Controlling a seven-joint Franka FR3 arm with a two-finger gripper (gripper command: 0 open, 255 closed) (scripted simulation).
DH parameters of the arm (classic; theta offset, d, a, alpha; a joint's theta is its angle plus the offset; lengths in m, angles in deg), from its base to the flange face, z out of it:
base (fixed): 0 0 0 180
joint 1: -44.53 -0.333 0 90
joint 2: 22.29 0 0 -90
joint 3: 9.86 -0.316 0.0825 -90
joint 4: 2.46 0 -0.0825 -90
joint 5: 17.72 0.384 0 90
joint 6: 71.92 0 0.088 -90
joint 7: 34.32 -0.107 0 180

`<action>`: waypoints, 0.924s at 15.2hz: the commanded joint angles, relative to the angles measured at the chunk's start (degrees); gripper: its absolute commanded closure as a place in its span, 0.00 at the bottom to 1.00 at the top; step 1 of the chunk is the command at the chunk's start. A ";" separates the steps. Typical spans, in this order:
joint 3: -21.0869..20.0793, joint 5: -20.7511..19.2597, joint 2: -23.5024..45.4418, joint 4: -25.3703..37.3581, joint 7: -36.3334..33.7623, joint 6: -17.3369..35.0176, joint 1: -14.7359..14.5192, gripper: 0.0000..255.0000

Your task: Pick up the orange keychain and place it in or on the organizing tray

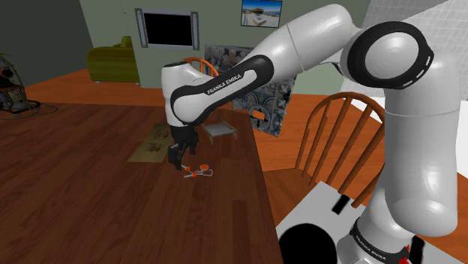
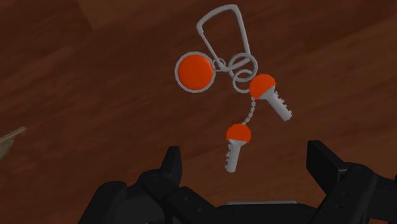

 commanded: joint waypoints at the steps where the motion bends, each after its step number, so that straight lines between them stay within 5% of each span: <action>1: 0.09 -0.34 0.84 -0.36 -0.16 1.22 -0.15 0.00; 13: 0.32 -0.86 2.13 -1.39 -0.48 3.48 -0.29 0.00; 14: 0.32 -0.86 2.13 -1.39 -0.48 3.48 -0.29 1.00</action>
